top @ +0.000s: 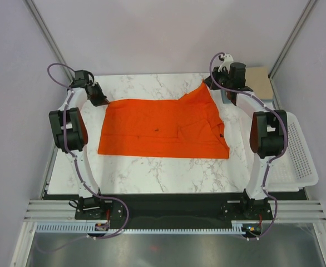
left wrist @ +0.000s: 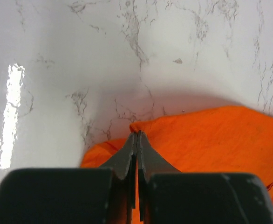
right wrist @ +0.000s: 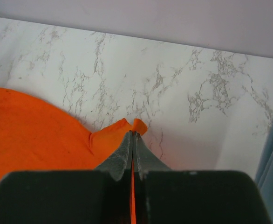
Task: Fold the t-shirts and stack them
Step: Fold the tshirt
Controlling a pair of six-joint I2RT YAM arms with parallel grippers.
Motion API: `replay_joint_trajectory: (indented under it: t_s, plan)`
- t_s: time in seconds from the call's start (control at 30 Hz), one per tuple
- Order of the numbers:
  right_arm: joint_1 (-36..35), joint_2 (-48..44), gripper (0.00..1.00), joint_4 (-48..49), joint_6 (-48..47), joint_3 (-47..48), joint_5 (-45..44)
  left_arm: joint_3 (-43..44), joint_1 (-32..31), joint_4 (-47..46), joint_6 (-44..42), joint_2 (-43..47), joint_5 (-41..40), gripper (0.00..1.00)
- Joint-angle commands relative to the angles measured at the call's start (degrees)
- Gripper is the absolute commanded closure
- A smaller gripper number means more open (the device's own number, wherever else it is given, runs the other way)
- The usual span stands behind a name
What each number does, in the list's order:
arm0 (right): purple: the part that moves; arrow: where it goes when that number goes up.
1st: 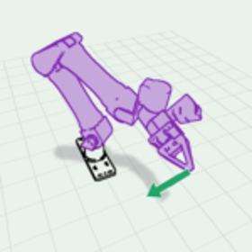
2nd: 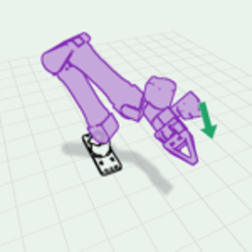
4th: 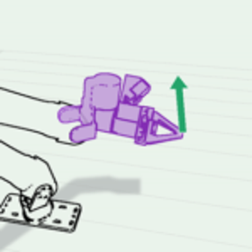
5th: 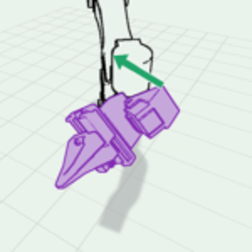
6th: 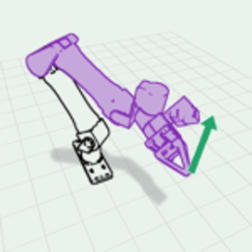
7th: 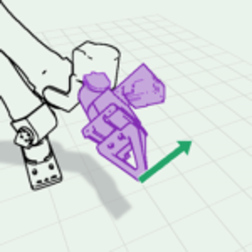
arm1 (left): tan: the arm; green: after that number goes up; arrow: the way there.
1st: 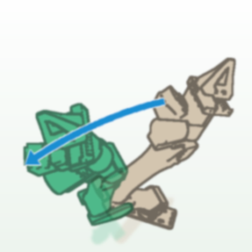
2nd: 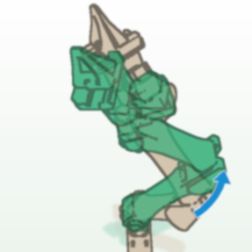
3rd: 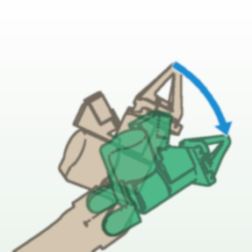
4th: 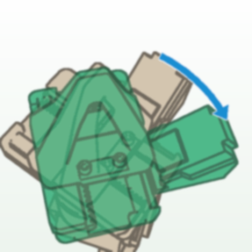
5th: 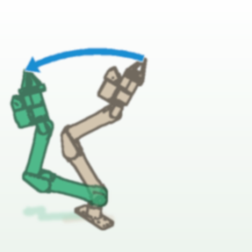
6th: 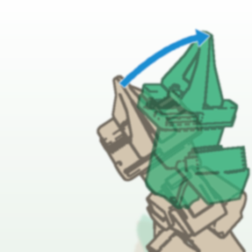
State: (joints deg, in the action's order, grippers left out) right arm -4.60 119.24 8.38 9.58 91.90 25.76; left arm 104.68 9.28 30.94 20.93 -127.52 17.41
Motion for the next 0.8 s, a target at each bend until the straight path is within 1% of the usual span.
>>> replay_joint_trajectory:
  t_s: [0.0, 0.2, 0.3, 0.4, 0.5, 0.53, 0.63, 0.7, 0.77]
  plan:
    - [0.21, -5.67, 1.00, 3.13, -1.06, -4.53, 0.96, -2.90, 0.13, -0.62, -1.77, 5.17, -1.68, 0.98]
    - [0.21, -12.35, 1.00, 3.31, -1.67, -12.52, -0.53, -7.30, 0.13, -0.53, -1.33, 9.13, -2.99, 0.98]
    - [0.21, -15.87, 1.00, 1.64, -2.81, -15.69, -2.11, -9.75, 0.21, -0.53, -0.89, 11.32, -4.22, 0.98]
    - [0.21, -18.51, 1.00, -2.40, -2.91, -17.71, -2.38, -12.83, 0.21, -0.53, -0.45, 13.00, -5.28, 0.98]
    - [0.12, -22.46, 1.00, -3.90, -2.29, -21.66, -3.78, -15.91, 0.21, -0.53, -0.45, 14.84, -5.72, 0.98]
    - [0.12, -23.60, 1.00, -3.90, -2.20, -24.11, -5.61, -17.05, 0.21, -0.44, -0.45, 15.54, -5.98, 0.98]
    - [0.12, -26.95, 1.00, -6.61, -2.11, -26.93, -8.08, -18.54, 0.30, -0.53, -0.54, 16.52, -7.21, 0.98]
    - [0.12, -28.80, 1.00, -10.56, -1.68, -27.91, -10.63, -19.08, 0.30, -0.53, -0.63, 17.31, -7.56, 0.98]
    - [0.12, -29.76, 1.00, -14.59, -1.06, -28.96, -10.82, -20.21, 0.30, -0.35, -0.19, 18.44, -8.79, 0.98]
